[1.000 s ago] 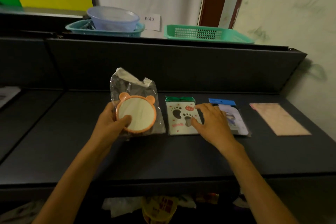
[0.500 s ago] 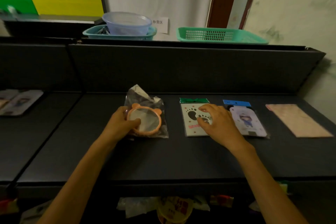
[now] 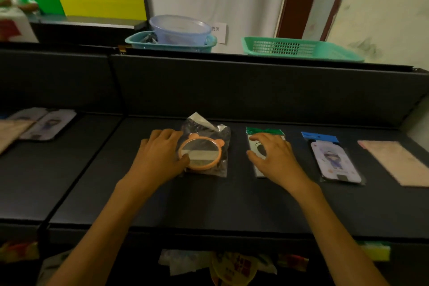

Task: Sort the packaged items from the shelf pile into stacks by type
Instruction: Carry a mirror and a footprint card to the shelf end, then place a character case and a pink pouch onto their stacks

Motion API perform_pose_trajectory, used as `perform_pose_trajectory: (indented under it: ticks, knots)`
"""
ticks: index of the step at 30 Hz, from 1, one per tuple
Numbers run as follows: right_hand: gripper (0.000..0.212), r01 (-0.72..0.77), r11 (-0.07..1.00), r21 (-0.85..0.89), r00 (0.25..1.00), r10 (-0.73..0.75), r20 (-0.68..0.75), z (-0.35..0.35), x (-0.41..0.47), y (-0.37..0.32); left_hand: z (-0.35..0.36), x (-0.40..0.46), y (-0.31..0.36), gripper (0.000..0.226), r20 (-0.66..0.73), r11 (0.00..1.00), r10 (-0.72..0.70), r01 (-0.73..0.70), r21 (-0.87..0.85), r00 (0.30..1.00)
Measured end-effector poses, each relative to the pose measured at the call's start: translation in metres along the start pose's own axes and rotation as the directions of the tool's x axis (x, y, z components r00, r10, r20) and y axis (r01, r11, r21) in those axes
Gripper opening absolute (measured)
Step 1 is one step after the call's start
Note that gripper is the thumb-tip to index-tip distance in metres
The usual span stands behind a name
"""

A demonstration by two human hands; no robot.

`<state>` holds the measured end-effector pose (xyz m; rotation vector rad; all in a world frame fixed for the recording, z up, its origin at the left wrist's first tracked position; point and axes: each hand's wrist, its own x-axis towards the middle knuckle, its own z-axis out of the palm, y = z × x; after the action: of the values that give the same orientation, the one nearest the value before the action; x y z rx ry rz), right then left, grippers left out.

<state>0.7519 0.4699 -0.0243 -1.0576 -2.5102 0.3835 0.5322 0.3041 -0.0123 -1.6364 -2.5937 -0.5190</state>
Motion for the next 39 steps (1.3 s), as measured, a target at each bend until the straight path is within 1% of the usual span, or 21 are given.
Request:
perform_pose_trajectory:
  ticks: [5, 8, 12, 17, 22, 25, 28, 33, 39]
  knots:
    - [0.048, 0.153, 0.988, 0.032, 0.987, -0.154, 0.045, 0.019, 0.008, -0.024, -0.007, -0.032, -0.009, 0.073, -0.047, 0.991, -0.105, 0.108, 0.081, 0.993]
    - [0.048, 0.238, 0.97, 0.048, 0.968, -0.241, 0.073, 0.033, 0.01, -0.048, -0.013, -0.053, -0.027, 0.069, -0.087, 0.978, -0.163, 0.172, 0.117, 0.983]
    - [0.05, 0.309, 0.948, 0.082, 0.944, -0.316, 0.098, 0.05, 0.015, -0.093, -0.028, -0.079, -0.066, 0.065, -0.13, 0.964, -0.229, 0.243, 0.104, 0.965]
    - [0.047, 0.383, 0.922, 0.057, 0.916, -0.387, 0.107, 0.083, 0.017, -0.163, -0.043, -0.109, -0.132, 0.066, -0.123, 0.952, -0.286, 0.296, 0.08, 0.95]
    - [0.047, 0.386, 0.922, 0.022, 0.913, -0.385, 0.131, 0.124, 0.02, -0.242, -0.069, -0.135, -0.217, 0.067, -0.133, 0.944, -0.302, 0.316, 0.101, 0.944]
    - [0.045, 0.372, 0.927, 0.038, 0.92, -0.374, 0.12, 0.147, 0.017, -0.29, -0.084, -0.146, -0.264, 0.066, -0.112, 0.945, -0.293, 0.305, 0.117, 0.95]
    - [0.045, 0.367, 0.93, 0.037, 0.924, -0.368, 0.104, 0.167, 0.018, -0.331, -0.096, -0.155, -0.308, 0.065, -0.124, 0.947, -0.28, 0.295, 0.129, 0.952]
    - [0.048, 0.34, 0.941, 0.005, 0.931, -0.337, 0.138, 0.194, 0.036, -0.386, -0.116, -0.161, -0.374, 0.066, -0.142, 0.942, -0.295, 0.313, 0.124, 0.945]
    - [0.05, 0.325, 0.946, 0.023, 0.935, -0.325, 0.14, 0.232, 0.063, -0.446, -0.128, -0.143, -0.442, 0.064, -0.164, 0.941, -0.293, 0.314, 0.126, 0.942]
